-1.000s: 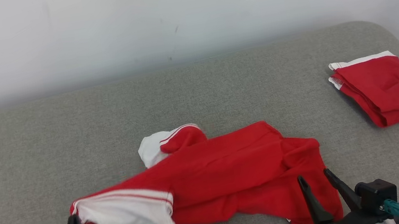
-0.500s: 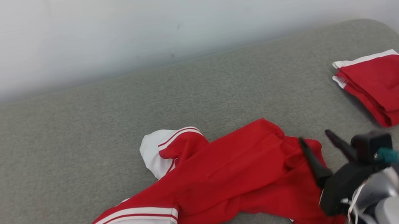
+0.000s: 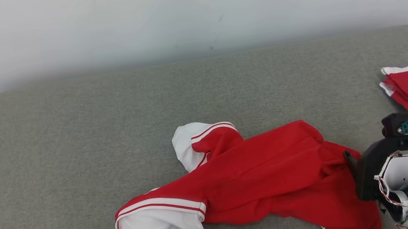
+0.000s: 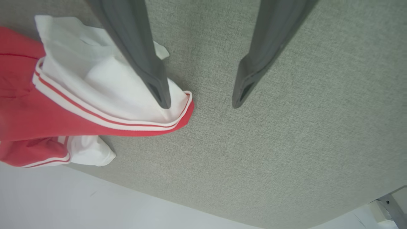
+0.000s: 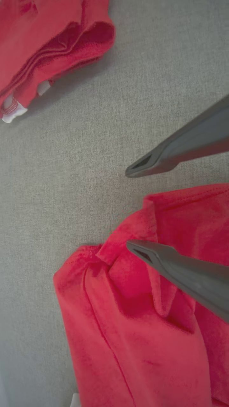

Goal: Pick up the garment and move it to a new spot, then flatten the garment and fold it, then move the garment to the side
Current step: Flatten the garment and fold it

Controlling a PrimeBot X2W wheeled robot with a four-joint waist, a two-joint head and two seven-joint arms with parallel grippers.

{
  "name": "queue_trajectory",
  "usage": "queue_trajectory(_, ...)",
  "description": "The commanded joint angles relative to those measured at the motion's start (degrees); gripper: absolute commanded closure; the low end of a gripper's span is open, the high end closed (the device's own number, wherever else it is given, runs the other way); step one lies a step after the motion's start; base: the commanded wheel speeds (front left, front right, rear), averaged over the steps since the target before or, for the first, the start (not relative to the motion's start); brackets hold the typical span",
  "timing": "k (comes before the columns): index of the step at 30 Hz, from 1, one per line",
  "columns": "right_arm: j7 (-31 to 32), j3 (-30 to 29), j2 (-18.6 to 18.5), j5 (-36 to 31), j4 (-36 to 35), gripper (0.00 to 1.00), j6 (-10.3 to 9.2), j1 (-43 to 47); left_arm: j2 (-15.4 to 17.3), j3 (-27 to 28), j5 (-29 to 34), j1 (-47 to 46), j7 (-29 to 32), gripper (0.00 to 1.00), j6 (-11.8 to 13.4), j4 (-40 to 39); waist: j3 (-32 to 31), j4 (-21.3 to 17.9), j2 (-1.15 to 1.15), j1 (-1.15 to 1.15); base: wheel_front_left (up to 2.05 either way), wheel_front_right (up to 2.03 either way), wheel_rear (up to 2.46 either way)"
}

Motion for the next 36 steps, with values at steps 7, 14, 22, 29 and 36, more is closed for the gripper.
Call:
queue_trajectory(7, 0.2, 0.3, 0.0, 0.2, 5.5, 1.0, -0.14, -1.0, -0.3, -0.3, -0.2, 0.1, 0.0, 0.0, -0.2, -0.3, 0.4, 0.7, 0.0, 0.0, 0.0, 0.0, 0.0)
queue_trajectory(14, -1.0, -4.0, 0.0, -1.0, 2.3, 1.0, -0.14, 3.6, -0.4, -0.7, -0.5, 0.9, 0.4, 0.0, 0.4, -0.9, -0.1, -1.0, 0.0, 0.0, 0.0, 0.0, 0.0)
queue_trajectory(22, 0.2, -5.0, 0.0, 1.2, -4.4, 0.63, -0.14, 10.2, 0.6, -0.6, -1.6, 2.1, 2.8, 0.0, 1.1, -1.3, 0.2, -3.8, 0.0, 0.0, 0.0, 0.0, 0.0)
queue_trajectory(29, -3.3, -6.3, 0.0, 5.2, -6.4, 0.0, -0.14, 11.7, 0.7, -1.9, -2.8, 1.6, 6.5, 0.0, 0.2, -2.1, -0.1, -3.7, 0.0, 0.0, 0.0, 0.0, 0.0)
queue_trajectory(36, -6.1, -7.9, 0.0, 6.8, -9.0, 0.0, -0.14, 12.6, -0.3, -1.7, -7.0, 3.1, 10.0, 0.0, -1.2, -3.2, -0.4, -2.7, 0.0, 0.0, 0.0, 0.0, 0.0)
